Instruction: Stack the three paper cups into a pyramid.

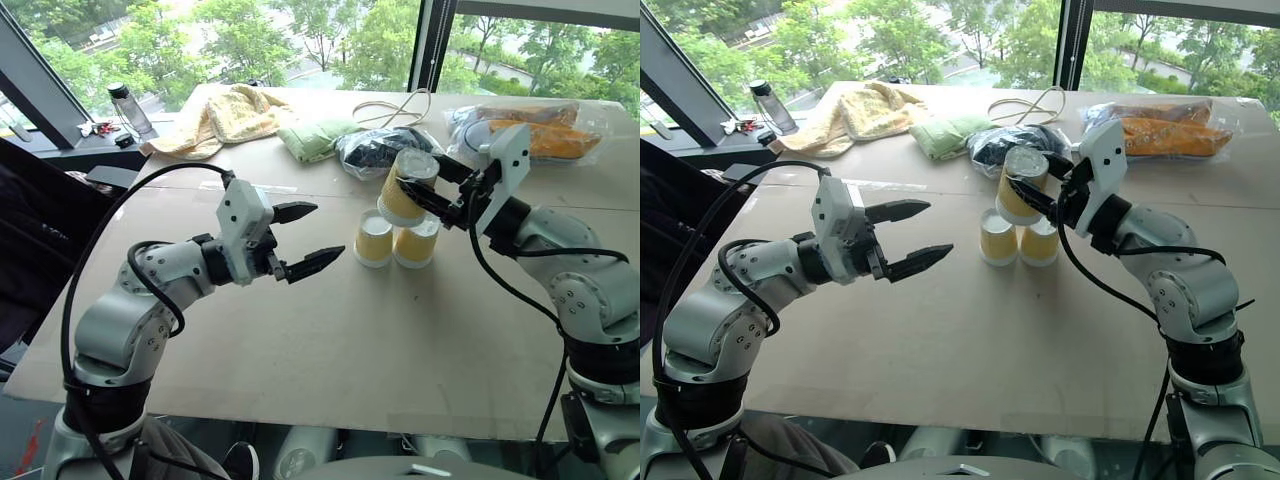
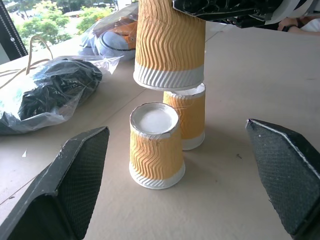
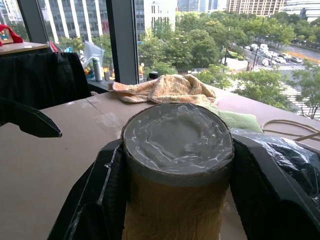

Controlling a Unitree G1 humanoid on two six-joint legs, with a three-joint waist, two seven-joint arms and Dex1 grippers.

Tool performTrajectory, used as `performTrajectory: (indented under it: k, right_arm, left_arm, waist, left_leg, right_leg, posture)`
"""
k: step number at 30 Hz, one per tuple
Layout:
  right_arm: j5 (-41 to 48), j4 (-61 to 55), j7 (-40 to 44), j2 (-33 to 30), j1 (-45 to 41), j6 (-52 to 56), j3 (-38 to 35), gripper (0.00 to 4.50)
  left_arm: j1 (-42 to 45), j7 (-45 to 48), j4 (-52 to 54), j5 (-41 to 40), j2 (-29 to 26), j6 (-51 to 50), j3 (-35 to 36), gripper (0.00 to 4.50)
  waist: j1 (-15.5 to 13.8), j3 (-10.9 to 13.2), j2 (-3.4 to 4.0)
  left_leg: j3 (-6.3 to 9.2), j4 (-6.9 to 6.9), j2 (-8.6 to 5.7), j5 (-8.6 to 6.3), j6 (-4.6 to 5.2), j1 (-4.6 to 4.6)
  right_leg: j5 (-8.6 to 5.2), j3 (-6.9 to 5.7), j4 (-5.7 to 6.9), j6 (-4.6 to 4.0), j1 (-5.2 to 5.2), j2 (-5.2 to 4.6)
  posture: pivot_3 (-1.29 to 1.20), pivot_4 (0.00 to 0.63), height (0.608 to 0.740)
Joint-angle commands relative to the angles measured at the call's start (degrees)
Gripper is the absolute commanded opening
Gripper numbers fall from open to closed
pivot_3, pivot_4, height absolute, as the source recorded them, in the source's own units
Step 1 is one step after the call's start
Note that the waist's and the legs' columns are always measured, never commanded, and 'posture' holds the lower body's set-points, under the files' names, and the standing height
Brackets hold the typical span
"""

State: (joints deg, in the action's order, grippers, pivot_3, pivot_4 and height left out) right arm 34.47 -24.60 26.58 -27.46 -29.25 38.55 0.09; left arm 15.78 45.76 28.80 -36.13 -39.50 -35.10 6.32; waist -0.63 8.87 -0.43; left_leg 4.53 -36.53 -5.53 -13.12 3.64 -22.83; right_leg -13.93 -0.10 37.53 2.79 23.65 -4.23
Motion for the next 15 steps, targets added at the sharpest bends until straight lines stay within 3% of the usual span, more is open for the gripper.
performTrajectory:
  k: [1, 7, 8, 11, 15]
  right_arm:
    - [-1.51, -1.16, 0.96, -0.61, -0.93, -0.68, 0.71, 2.11]
    - [-2.74, -1.76, 1.12, -0.69, -0.12, -0.18, 0.73, 2.11]
    - [-3.24, -1.85, 0.97, -0.82, 0.11, -0.38, 0.80, 3.14]
    - [-4.03, -1.67, 0.91, -1.06, 0.44, -0.74, 0.57, 4.42]
    - [-3.76, -1.94, 1.15, -1.18, 0.93, -0.60, -0.53, 4.47]
  left_arm:
    - [1.31, -0.86, 2.36, -1.75, 0.22, -0.20, 1.28, 4.50]
    - [1.62, -0.78, 2.10, -2.62, 0.07, -0.92, 0.57, 4.50]
    - [1.72, -0.74, 1.99, -2.70, 0.10, -0.89, 0.42, 4.50]
    - [2.20, -0.74, 1.63, -2.76, 0.17, -0.68, 0.22, 4.50]
    - [2.34, -0.76, 1.56, -2.80, 0.37, -0.48, 0.00, 4.50]
  waist:
    - [-0.01, 0.00, 0.00]
    - [-0.03, 0.00, 0.00]
    - [-0.02, 0.00, 0.00]
    - [-0.05, 0.00, 0.00]
    - [-0.03, 0.00, 0.00]
  left_leg:
    - [0.00, 0.00, 0.00, 0.00, 0.00, 0.00]
    - [-0.01, 0.00, 0.00, 0.00, 0.00, 0.00]
    - [-0.01, 0.00, 0.00, 0.00, 0.00, 0.00]
    - [-0.01, 0.00, 0.00, 0.01, -0.01, 0.00]
    - [-0.01, 0.00, 0.00, 0.01, -0.01, 0.00]
  right_leg:
    - [0.00, 0.00, 0.00, 0.00, 0.00, 0.00]
    - [0.00, 0.00, 0.00, 0.00, -0.01, 0.00]
    - [0.00, 0.00, 0.00, 0.00, 0.00, 0.00]
    - [0.00, 0.00, -0.01, 0.00, 0.00, 0.00]
    - [0.01, 0.01, 0.00, -0.01, 0.00, 0.00]
  posture:
    - [0.00, 0.150, 0.740]
    - [0.00, 0.150, 0.740]
    - [0.00, 0.150, 0.740]
    - [0.00, 0.150, 0.740]
    - [0.00, 0.150, 0.740]
